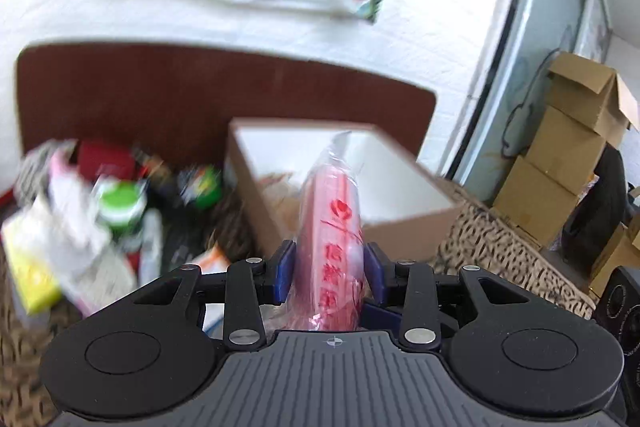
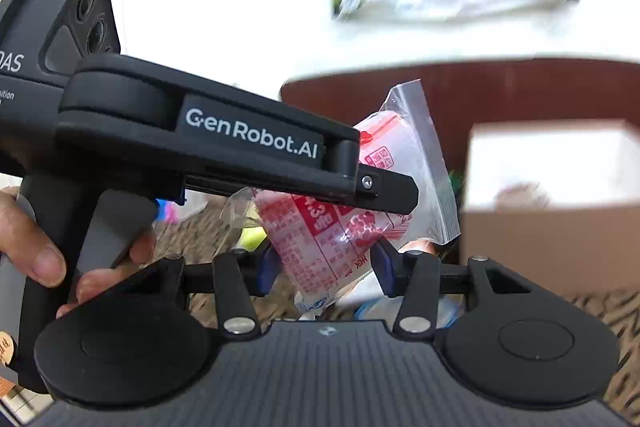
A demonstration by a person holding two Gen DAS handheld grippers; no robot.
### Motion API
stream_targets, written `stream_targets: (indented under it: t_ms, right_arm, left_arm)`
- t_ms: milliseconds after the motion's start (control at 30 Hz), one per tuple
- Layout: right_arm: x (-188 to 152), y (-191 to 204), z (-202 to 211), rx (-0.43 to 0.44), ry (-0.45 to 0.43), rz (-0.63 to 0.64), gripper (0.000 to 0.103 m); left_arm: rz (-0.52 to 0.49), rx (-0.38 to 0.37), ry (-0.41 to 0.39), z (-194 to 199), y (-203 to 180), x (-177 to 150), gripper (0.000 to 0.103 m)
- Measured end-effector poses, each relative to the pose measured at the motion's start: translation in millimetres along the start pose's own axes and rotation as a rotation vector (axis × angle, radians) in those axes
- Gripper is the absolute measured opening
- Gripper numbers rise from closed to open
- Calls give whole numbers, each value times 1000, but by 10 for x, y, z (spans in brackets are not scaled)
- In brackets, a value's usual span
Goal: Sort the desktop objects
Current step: 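Carry the zip-bag pack with the left gripper into the box and open it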
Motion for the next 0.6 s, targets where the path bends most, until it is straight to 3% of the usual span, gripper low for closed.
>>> stream_targets:
  t_ms: [167,300,600]
  right_arm:
    - [424,-445,-16,-75,-82,51,53]
    - [658,-901,-91,-136,-93,82,53]
    - [708,-1972,-391,-235,-50,96,53]
  left_arm:
    - [-4,-50,-14,-521,-253,260,50]
    - [38,-97,-10,-1036,-429,397,51]
    - [58,-188,53,-2218,-753,379,51]
Point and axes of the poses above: each gripper's, at about its wrist camera, not at the fingertips, and z roughly against the way its jaws point, y to its left, x to its top, the point moved 9 cm from there along -z, roughly the way its jaws point, and after that the axes turned 12 degrees about -y, right-handed, at the moved point
